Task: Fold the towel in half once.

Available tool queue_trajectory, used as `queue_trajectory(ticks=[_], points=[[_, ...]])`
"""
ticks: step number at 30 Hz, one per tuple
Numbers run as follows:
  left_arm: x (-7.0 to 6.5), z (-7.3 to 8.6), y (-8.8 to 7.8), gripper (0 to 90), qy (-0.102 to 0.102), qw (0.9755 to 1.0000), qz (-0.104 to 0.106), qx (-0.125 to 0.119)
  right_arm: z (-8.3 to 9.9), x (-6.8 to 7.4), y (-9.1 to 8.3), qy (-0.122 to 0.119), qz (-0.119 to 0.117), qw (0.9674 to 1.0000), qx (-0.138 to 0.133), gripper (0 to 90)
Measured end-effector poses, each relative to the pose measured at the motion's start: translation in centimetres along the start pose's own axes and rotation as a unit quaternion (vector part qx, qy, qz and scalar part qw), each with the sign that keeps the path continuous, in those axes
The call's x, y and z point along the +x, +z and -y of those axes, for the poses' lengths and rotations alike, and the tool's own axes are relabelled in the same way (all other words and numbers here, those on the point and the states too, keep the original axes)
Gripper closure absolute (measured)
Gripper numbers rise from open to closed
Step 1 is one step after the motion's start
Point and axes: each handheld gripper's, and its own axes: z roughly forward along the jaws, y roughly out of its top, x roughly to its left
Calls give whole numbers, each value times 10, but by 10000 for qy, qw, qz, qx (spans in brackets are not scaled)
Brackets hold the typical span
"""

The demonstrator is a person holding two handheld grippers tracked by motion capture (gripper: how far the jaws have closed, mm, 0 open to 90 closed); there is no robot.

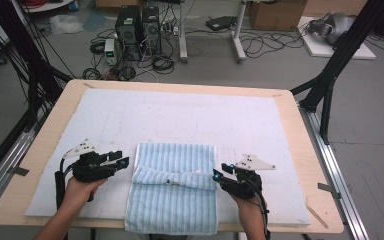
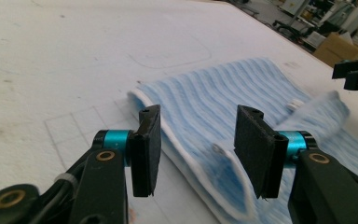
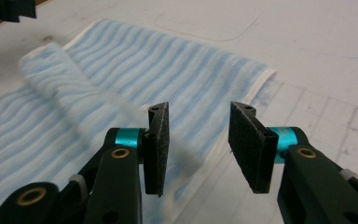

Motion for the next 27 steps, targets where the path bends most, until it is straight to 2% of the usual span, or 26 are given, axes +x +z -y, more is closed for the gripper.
queue_trajectory(ticks=[4, 10, 12, 14, 16, 17, 19, 21, 22, 23, 26, 27], points=[[8, -3, 14, 504, -100, 9998, -70, 155, -5, -11, 14, 87, 169, 9998, 90, 573], [16, -7, 48, 507, -83, 9966, -323, 754, -12, -18, 43, 212, 221, 9992, 274, 576], [17, -9, 57, 486, -88, 9957, -353, 853, -15, -17, 54, 83, 466, 9977, 487, 539], [16, -9, 64, 451, -121, 9947, -320, 971, -16, -16, 64, -71, 562, 9959, 701, 528], [15, -6, 70, 442, -59, 9936, -323, 1080, -17, -13, 70, -305, 714, 9929, 896, 527], [13, -5, 71, 440, 31, 9937, -355, 1058, -17, -13, 72, -270, 689, 9927, 953, 527], [8, -5, 72, 471, 237, 9922, -557, 1093, -17, -17, 73, -31, 574, 9934, 991, 525], [1, -3, 73, 526, 584, 9888, -765, 1144, -18, -16, 73, -127, 593, 9928, 1031, 548], [0, -3, 74, 567, 653, 9879, -809, 1153, -19, -16, 73, -144, 605, 9924, 1060, 569], [-1, -3, 74, 612, 679, 9878, -798, 1152, -19, -17, 73, -198, 581, 9923, 1077, 599], [-2, -3, 76, 777, 665, 9893, -586, 1161, -20, -21, 73, -20, 422, 9936, 1045, 702], [-3, -3, 77, 810, 694, 9889, -588, 1171, -20, -22, 74, 2, 321, 9942, 1027, 745]])
